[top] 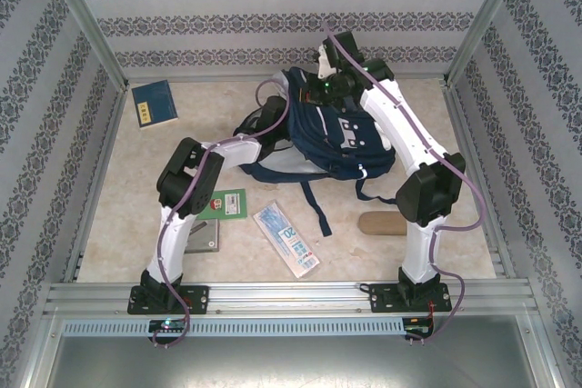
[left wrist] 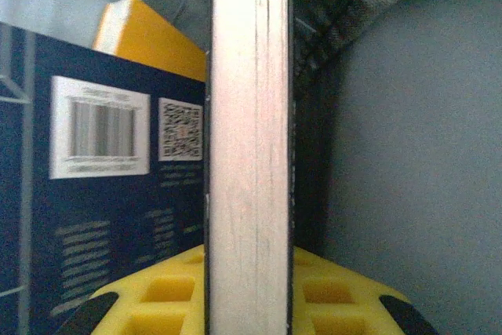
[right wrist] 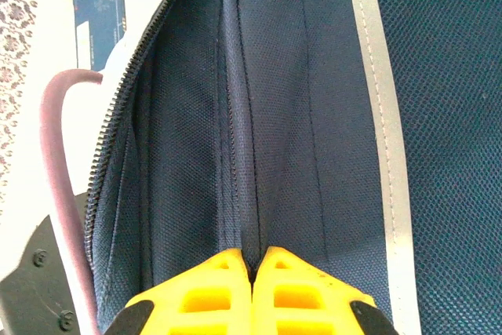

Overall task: Pack the student bag
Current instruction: Place the book in the student bag.

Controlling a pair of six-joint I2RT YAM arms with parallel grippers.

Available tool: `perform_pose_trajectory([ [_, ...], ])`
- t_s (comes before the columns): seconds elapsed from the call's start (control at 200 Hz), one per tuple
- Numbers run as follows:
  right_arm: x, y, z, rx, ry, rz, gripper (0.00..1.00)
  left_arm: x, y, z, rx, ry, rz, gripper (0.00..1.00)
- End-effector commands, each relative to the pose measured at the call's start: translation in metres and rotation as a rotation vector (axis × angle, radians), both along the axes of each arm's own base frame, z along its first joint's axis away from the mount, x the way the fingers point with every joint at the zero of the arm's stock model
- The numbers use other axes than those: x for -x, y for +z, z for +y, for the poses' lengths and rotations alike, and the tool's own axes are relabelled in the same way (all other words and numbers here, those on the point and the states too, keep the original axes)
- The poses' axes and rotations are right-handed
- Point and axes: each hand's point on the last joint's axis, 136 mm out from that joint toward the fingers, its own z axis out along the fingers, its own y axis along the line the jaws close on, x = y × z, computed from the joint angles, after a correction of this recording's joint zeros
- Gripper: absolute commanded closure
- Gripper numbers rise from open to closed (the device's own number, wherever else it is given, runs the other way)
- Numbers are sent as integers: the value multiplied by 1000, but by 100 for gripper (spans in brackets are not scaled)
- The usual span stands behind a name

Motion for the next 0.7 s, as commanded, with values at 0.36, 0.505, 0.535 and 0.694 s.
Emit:
perform_pose_trajectory([
  [0.36,-8,59,9,-148,41,-150,100,24,-30,-24,-229,-53,71,32],
  [0.505,-10,44,2,-121,28,-138,98,32,-9,-3,-314,-70,60,19],
  [0.535,-10,41,0,-113,25,-136,98,34,-3,3,-331,-68,56,16],
  [0.694,-11,18,-7,-77,16,-111,95,49,12,31,-409,-88,72,9],
])
